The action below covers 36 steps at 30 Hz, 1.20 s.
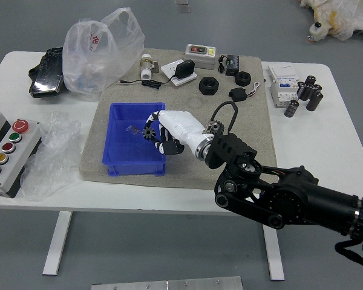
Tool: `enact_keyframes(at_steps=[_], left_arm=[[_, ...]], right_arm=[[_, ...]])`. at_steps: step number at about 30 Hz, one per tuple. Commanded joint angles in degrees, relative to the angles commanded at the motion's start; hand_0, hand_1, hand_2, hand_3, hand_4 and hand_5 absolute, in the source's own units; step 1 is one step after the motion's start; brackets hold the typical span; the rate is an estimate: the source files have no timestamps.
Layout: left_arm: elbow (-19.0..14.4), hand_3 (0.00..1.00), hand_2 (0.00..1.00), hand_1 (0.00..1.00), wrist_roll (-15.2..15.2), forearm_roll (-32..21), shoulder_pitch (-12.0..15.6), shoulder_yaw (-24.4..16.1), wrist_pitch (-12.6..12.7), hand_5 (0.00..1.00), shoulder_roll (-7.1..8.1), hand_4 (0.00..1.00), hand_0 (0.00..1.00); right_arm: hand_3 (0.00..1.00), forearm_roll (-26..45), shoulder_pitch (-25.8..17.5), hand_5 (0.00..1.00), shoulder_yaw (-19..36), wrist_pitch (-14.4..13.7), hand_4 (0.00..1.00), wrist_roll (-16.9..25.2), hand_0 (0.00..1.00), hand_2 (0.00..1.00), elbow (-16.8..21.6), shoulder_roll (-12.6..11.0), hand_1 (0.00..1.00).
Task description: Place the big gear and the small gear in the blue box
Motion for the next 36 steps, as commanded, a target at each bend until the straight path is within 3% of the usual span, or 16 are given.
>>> enact_keyframes(at_steps=[2,3,11,14,15,20,21,26,27,32,33,36], left_arm=[[0.0,0.734,0.528,0.466,0.1,0.2,0.0,-0.2,0.0,0.296,-0.04,0.673,0.680],[0.0,0.734,0.528,0.466,0.2,0.3,0.1,-0.2,0.0,0.297,-0.06,0.674,0.680],[0.0,0.733,0.527,0.466,0.1,0.5,-0.1,-0.2,-0.1,0.297,-0.04,0.674,0.680],[0.0,0.733,0.527,0.466,0.1,0.4,-0.1,-0.2,-0.1,0.297,-0.13,0.674,0.680],[0.0,0.733,0.527,0.466,0.1,0.3,-0.1,-0.1,-0.1,0.297,-0.18,0.674,0.680],[0.0,0.733,0.527,0.466,0.2,0.3,0.0,-0.2,-0.1,0.297,-0.32,0.674,0.680],[0.0,0.733,0.527,0.466,0.2,0.3,0.0,-0.2,-0.1,0.297,-0.32,0.674,0.680],[0.0,0.733,0.527,0.466,0.2,0.5,0.0,-0.3,-0.1,0.297,-0.23,0.674,0.680],[0.0,0.734,0.527,0.466,0.2,0.4,0.0,-0.3,-0.1,0.297,-0.21,0.674,0.680],[-0.1,0.734,0.527,0.466,0.3,0.6,-0.1,-0.4,-0.1,0.297,-0.25,0.674,0.680],[-0.1,0.734,0.527,0.465,0.3,0.7,-0.1,-0.5,-0.1,0.295,-0.27,0.674,0.680],[-0.1,0.734,0.527,0.465,0.4,0.9,-0.1,-0.7,-0.2,0.295,-0.31,0.674,0.680]], right_arm=[[0.808,-0.7,0.2,0.196,-0.3,0.2,0.690,-0.3,0.217,0.226,-0.2,0.1,0.247],[0.870,-0.9,0.3,0.268,-0.4,0.2,0.799,-0.5,0.214,0.211,-0.3,0.2,0.238],[0.894,-2.2,0.2,0.281,-0.3,0.2,0.832,-1.3,0.206,0.206,-0.5,0.2,0.235],[0.894,-3.5,-0.7,0.281,1.9,-1.6,0.832,-2.0,0.206,0.206,-0.8,-0.2,0.235],[0.848,-4.0,-1.1,0.291,3.0,-2.1,0.848,-2.5,0.208,0.290,-1.0,-0.4,0.249],[0.848,-5.3,-2.4,0.291,8.8,-2.8,0.848,-4.5,0.208,0.290,-5.0,-2.3,0.249],[0.840,-5.3,-2.4,0.292,9.7,-2.8,0.863,-4.7,0.218,0.654,-6.0,-2.7,0.304],[0.840,-3.2,-1.8,0.292,11.2,-1.7,0.863,-5.1,0.218,0.654,-11.9,-3.4,0.304],[0.921,-2.3,-1.6,0.364,10.9,-0.8,0.934,-5.3,0.371,0.883,-13.2,-3.4,0.434],[0.921,0.8,-1.0,0.364,9.2,1.8,0.934,-5.2,0.371,0.883,-17.9,-3.0,0.434],[0.964,1.5,-0.9,0.460,8.8,2.1,0.998,-5.0,0.801,0.973,-18.5,-2.8,0.881],[0.964,2.9,-0.7,0.460,7.5,2.3,0.998,-4.5,0.801,0.973,-19.6,-2.3,0.881]])
